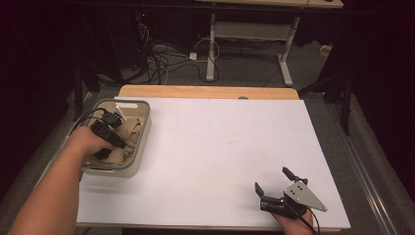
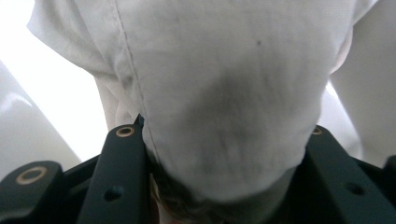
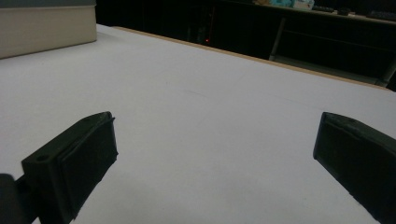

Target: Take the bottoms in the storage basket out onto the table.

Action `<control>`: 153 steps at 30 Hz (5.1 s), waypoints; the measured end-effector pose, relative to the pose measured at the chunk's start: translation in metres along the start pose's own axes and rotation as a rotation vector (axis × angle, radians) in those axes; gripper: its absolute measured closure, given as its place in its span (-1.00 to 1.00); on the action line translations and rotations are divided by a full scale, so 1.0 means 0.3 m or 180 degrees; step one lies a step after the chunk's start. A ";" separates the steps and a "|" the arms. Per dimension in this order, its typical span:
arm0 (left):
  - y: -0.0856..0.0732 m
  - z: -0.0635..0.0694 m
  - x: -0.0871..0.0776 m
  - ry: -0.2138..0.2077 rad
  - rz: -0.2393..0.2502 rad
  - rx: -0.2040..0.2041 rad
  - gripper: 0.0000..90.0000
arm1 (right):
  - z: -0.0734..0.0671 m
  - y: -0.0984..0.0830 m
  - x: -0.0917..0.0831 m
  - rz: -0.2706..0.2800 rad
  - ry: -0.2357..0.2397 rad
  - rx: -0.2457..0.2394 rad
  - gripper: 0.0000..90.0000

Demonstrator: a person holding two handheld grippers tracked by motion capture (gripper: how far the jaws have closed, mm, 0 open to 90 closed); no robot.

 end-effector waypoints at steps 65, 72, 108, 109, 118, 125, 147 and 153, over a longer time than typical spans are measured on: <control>0.077 0.073 -0.182 -0.0225 -0.0748 -0.0235 0.20 | 0.002 0.003 -0.010 0.0022 0.0018 0.0013 -0.99; 0.082 0.079 -0.207 -0.0230 -0.0710 -0.0231 0.20 | 0.002 0.003 -0.011 0.0021 0.0011 0.0011 -0.99; 0.131 0.130 -0.338 -0.0244 -0.0858 -0.0280 0.21 | 0.000 0.005 -0.014 0.0032 0.0017 0.0024 -0.99; 0.134 0.134 -0.340 -0.0246 -0.0857 -0.0258 0.21 | -0.001 0.005 -0.014 0.0036 0.0027 0.0013 -0.99; 0.168 0.177 -0.357 -0.0248 -0.0881 -0.0196 0.21 | 0.001 0.003 -0.015 0.0029 0.0015 0.0025 -0.99; 0.201 0.217 -0.383 -0.0228 -0.0868 -0.0130 0.21 | -0.001 0.002 -0.013 0.0030 0.0022 0.0022 -0.99; 0.272 0.336 -0.430 -0.0169 -0.0863 0.0041 0.20 | 0.007 0.006 -0.027 0.0050 -0.0007 0.0054 -0.99; 0.293 0.378 -0.435 -0.0143 -0.0842 0.0137 0.20 | 0.008 0.007 -0.028 0.0056 -0.0006 0.0062 -0.99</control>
Point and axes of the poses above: each handheld gripper's, and its own axes: x roughly forward along the jaws, y roughly out of its top, z roughly to its right, the point moved 4 cm from there along x, roughly forward along the jaws, and after that the axes turned 6 degrees about -y, right-handed, at the moved point
